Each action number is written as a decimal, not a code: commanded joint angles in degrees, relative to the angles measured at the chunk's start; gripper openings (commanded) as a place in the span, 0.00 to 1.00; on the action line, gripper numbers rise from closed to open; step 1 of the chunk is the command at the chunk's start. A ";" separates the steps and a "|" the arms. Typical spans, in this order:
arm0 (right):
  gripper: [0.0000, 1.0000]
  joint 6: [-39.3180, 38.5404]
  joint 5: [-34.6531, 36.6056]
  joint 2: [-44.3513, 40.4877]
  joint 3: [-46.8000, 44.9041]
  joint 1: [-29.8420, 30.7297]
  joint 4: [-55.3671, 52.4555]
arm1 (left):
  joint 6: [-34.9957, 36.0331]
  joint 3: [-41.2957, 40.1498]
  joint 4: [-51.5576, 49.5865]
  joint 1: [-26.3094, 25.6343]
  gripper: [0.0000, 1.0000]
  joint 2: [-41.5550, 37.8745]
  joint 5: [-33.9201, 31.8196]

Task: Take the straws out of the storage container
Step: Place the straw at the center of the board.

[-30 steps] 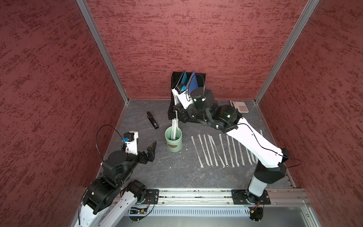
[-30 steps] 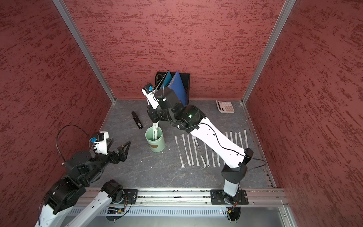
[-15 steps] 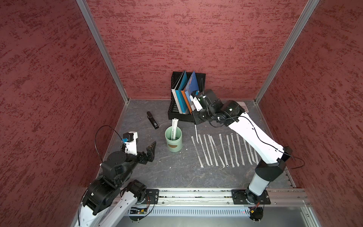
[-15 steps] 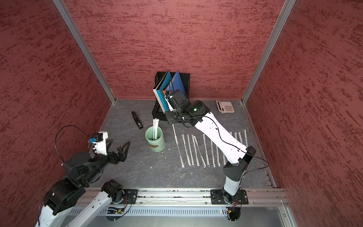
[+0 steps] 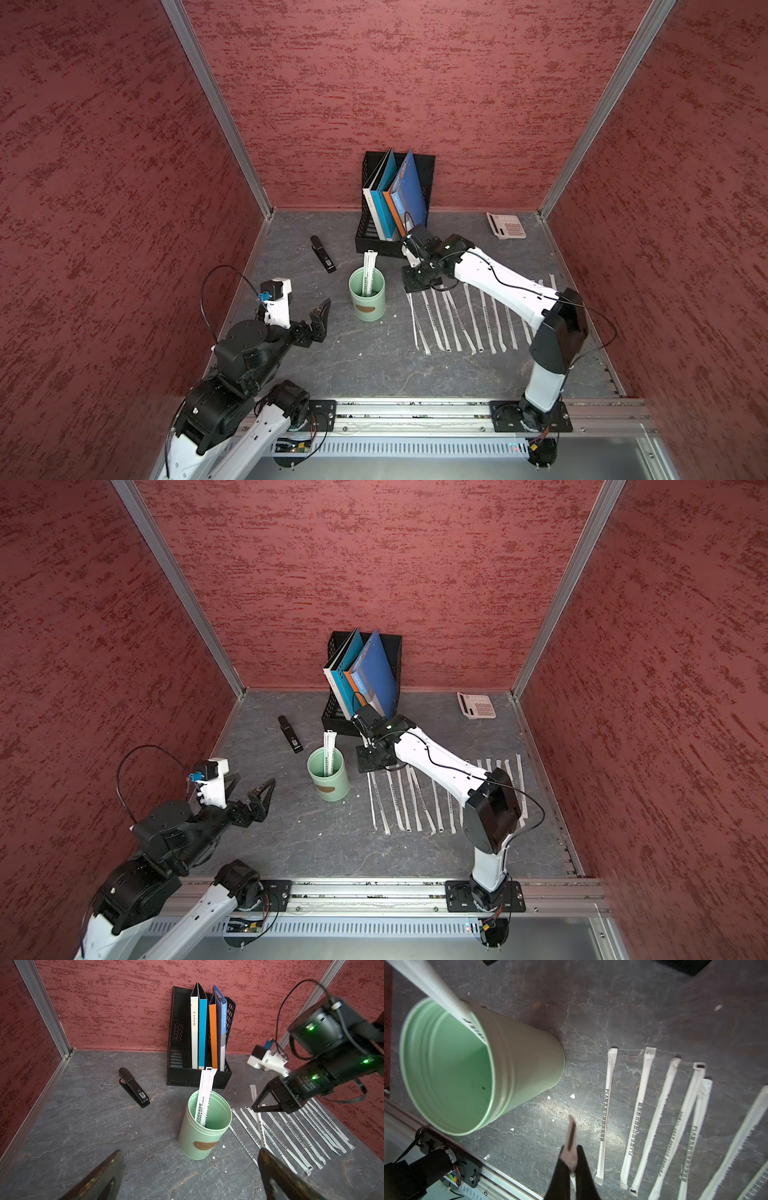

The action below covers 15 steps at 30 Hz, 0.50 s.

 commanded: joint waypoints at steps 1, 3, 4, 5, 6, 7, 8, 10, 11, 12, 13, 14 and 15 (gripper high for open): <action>0.03 3.28 -3.58 3.00 -1.53 -0.13 5.53 | -0.37 -0.54 0.35 0.41 1.00 -0.04 0.62; 0.03 3.83 -4.17 5.10 -1.52 -0.18 6.41 | -0.37 -0.54 0.29 0.41 0.99 -0.04 0.53; 0.03 4.03 -4.52 5.92 -1.36 -0.26 6.62 | -0.37 -0.54 0.29 0.42 0.99 -0.04 0.53; 0.03 4.20 -4.88 6.89 -1.03 -0.42 6.83 | -0.37 -0.46 0.25 0.35 1.00 0.01 0.44; 0.03 4.26 -5.14 7.82 -0.69 -0.52 6.90 | -0.37 -0.51 0.24 0.41 0.99 -0.02 0.44; 0.03 4.30 -5.41 8.55 -0.34 -0.65 6.89 | -0.37 -0.50 0.25 0.41 0.99 0.04 0.44; 0.03 4.31 -5.59 9.48 0.10 -0.79 6.73 | -0.37 -0.47 0.27 0.42 0.99 -0.04 0.45; 0.03 4.22 -5.96 10.73 0.66 -1.14 6.67 | -0.37 -0.46 0.27 0.41 0.99 -0.11 0.43; 0.03 4.13 -6.15 11.39 0.84 -1.38 6.63 | -0.37 -0.45 0.26 0.41 0.99 -0.12 0.35; 0.03 4.12 -6.31 11.92 1.03 -1.56 6.50 | -0.37 -0.50 0.27 0.41 0.99 -0.12 0.35; 0.03 4.08 -6.42 12.27 1.13 -1.67 6.51 | -0.42 -0.43 0.26 0.41 0.99 -0.12 0.30; 0.03 4.04 -6.66 12.58 1.15 -1.84 6.53 | -0.37 -0.45 0.27 0.41 0.99 -0.20 0.27; 0.03 4.04 -6.76 12.80 1.23 -2.00 6.64 | -0.37 -0.45 0.28 0.39 1.00 -0.22 0.27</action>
